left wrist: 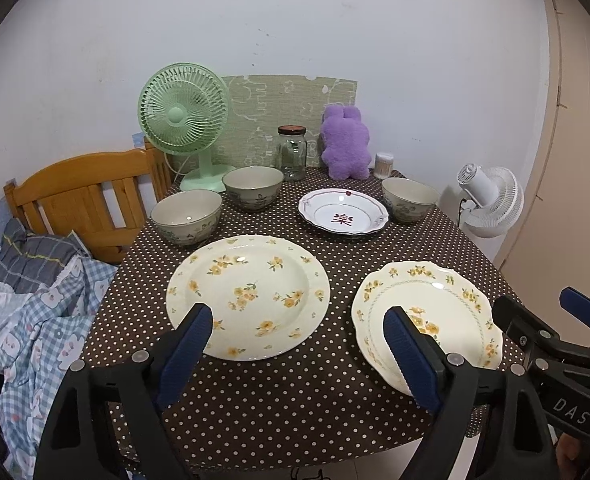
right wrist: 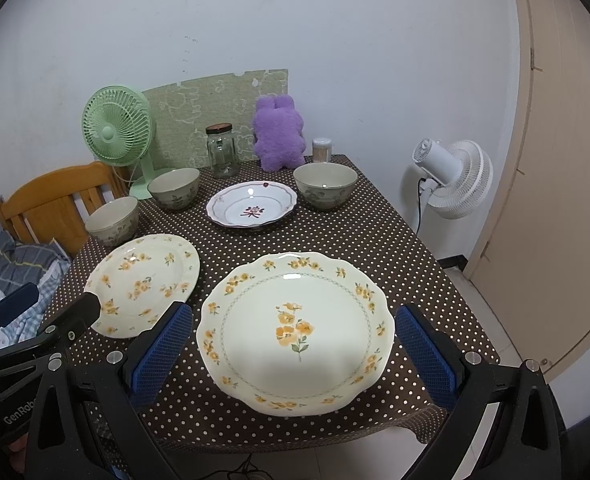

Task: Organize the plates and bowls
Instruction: 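Grasp the rim of the large yellow-flower plate with both tools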

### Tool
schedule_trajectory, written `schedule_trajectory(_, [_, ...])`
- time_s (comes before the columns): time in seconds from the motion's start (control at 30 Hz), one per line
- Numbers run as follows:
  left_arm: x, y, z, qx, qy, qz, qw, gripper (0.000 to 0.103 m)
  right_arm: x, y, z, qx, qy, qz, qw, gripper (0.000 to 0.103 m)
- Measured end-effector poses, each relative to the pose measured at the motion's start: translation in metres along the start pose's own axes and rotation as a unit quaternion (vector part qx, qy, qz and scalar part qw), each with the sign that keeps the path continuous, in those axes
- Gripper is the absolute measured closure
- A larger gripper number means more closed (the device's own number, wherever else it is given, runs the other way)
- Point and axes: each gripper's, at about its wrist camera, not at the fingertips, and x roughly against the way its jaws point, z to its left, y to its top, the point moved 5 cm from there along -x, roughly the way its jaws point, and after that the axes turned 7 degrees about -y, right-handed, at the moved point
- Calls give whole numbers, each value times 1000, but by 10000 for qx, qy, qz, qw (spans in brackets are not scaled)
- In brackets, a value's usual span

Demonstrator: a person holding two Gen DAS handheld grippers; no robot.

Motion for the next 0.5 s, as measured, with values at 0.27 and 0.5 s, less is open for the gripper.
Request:
schedule_trajectory(0.27, [-23,3,-19,-19,-156,210,9997,22,-15,4,-15,-164,-229,323,9991,7])
schedule_trajectory(0.5, [-61,2,-42,-5,-188,515,9985,23,-49,7,-38,-206,-305,597,9975,8])
